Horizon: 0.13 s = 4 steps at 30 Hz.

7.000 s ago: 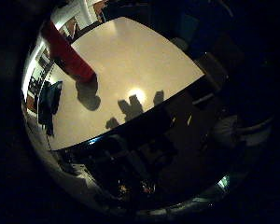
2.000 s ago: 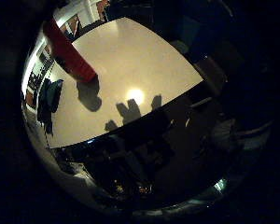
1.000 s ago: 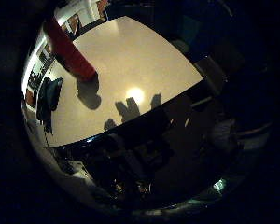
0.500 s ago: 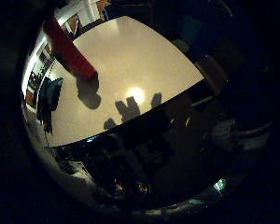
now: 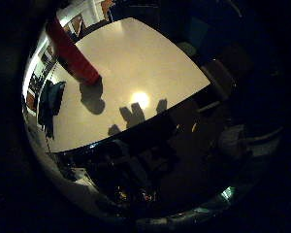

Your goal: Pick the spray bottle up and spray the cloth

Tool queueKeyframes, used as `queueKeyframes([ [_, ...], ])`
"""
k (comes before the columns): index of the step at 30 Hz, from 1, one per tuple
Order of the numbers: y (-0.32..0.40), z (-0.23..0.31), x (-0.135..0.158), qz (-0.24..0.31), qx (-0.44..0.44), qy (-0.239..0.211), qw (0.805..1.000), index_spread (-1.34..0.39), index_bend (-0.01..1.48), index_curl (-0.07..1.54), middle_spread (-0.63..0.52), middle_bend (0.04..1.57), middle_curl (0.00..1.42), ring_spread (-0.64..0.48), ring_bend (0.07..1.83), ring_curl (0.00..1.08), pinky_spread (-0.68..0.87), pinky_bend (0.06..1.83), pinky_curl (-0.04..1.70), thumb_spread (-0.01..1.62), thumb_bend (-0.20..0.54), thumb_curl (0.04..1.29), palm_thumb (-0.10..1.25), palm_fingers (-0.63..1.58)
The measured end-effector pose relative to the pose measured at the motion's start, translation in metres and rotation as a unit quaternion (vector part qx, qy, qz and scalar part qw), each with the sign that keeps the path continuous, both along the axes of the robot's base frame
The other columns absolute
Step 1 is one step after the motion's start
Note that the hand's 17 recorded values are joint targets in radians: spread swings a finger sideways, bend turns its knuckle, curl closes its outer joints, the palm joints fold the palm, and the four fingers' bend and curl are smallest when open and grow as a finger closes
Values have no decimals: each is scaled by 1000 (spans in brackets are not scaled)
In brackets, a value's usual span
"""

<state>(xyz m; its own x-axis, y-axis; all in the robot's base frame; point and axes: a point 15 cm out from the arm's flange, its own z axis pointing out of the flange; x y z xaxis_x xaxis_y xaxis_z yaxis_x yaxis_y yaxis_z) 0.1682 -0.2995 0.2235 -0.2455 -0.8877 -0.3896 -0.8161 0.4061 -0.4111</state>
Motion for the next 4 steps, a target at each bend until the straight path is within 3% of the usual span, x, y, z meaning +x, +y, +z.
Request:
queueKeyframes([
  [4,0,0,0,0,0,0,1000,-365,249,844,-43,194,452,19,248,379,340,199,289,1081,-22,312,555,492],
])
